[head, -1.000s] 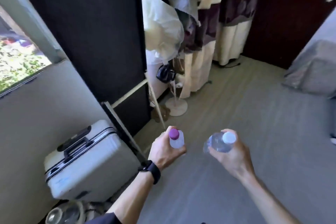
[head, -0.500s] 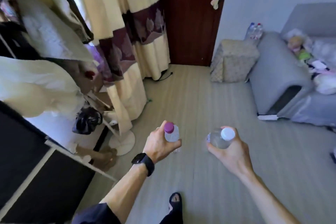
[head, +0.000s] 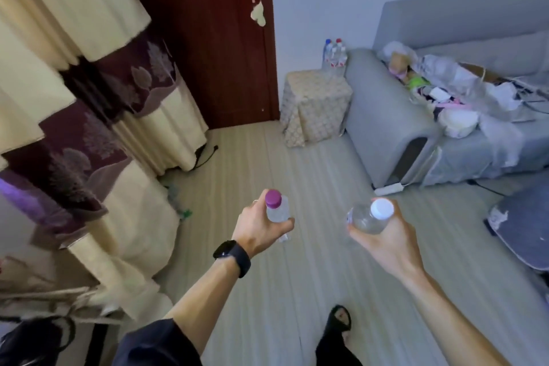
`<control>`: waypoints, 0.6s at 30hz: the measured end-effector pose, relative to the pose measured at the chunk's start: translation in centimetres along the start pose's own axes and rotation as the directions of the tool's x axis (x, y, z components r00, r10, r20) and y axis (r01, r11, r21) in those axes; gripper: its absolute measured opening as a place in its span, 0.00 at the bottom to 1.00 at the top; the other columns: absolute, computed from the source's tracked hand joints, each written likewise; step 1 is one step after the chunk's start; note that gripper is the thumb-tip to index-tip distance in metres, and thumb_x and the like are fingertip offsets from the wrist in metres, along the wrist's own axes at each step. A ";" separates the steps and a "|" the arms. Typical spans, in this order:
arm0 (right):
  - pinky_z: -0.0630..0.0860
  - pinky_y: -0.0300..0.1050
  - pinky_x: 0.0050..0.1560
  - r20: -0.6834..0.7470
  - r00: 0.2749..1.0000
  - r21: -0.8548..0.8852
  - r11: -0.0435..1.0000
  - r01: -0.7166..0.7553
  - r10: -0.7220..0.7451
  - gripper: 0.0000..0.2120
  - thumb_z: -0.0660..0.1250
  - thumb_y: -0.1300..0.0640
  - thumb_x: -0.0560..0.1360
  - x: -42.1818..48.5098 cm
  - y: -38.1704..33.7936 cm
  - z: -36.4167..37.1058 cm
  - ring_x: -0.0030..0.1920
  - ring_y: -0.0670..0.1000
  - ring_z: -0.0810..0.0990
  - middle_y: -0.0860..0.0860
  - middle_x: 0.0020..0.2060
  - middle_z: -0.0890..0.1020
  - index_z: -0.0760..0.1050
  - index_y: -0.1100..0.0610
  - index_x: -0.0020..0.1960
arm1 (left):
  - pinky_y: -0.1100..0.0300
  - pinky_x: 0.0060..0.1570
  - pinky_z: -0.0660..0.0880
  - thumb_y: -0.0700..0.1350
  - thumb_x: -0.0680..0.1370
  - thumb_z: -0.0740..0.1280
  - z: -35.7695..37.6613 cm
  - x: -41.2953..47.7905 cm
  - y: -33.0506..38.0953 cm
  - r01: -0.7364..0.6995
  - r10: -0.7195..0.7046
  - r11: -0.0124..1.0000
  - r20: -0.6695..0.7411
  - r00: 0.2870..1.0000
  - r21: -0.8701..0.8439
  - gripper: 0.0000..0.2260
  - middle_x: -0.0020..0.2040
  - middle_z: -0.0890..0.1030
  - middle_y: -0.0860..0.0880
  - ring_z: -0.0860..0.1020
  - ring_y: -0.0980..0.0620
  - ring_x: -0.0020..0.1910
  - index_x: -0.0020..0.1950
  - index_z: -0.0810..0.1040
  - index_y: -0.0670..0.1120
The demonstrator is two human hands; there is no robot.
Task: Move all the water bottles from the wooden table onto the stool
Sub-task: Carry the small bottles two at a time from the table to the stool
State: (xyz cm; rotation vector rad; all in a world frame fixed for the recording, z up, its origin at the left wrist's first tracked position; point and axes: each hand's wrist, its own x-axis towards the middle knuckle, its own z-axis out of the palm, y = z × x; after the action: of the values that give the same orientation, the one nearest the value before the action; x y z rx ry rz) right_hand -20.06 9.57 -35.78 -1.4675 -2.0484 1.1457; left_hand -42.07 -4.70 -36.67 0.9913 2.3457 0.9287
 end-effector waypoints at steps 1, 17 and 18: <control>0.76 0.45 0.45 -0.009 1.000 0.000 1.000 -0.007 0.007 0.31 0.78 0.39 0.60 2.4 0.1 0.2 0.49 0.50 0.81 0.45 0.46 0.83 0.74 0.49 0.58 | 0.55 0.46 0.79 0.58 0.67 0.72 0.4 2.3 0.5 -0.005 0.005 1.000 0.006 1.000 0.010 0.18 0.46 0.80 0.56 0.79 0.52 0.45 0.53 0.70 0.57; 0.75 0.47 0.46 0.026 1.000 -0.070 0.997 0.017 -0.016 0.30 0.81 0.45 0.62 38.7 -7.3 -1.4 0.49 0.57 0.81 0.51 0.45 0.82 0.71 0.50 0.58 | 0.52 0.45 0.81 0.60 0.68 0.73 3.1 37.0 8.7 0.062 -0.062 0.998 -0.015 0.998 -0.012 0.20 0.45 0.81 0.56 0.80 0.54 0.43 0.54 0.70 0.58; 0.75 0.48 0.47 0.031 0.999 -0.076 0.997 0.015 -0.012 0.30 0.80 0.44 0.61 40.8 -7.7 -0.9 0.49 0.57 0.81 0.50 0.45 0.82 0.72 0.50 0.58 | 0.52 0.45 0.81 0.60 0.68 0.73 3.2 39.2 8.8 0.066 -0.066 0.998 -0.012 0.998 -0.015 0.20 0.45 0.81 0.56 0.80 0.54 0.42 0.54 0.70 0.58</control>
State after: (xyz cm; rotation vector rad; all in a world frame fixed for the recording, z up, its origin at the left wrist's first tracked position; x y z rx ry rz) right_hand -39.93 46.06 -35.50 -1.4778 -2.1412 1.1021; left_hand -61.74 30.50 -37.39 0.8991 2.3638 0.9282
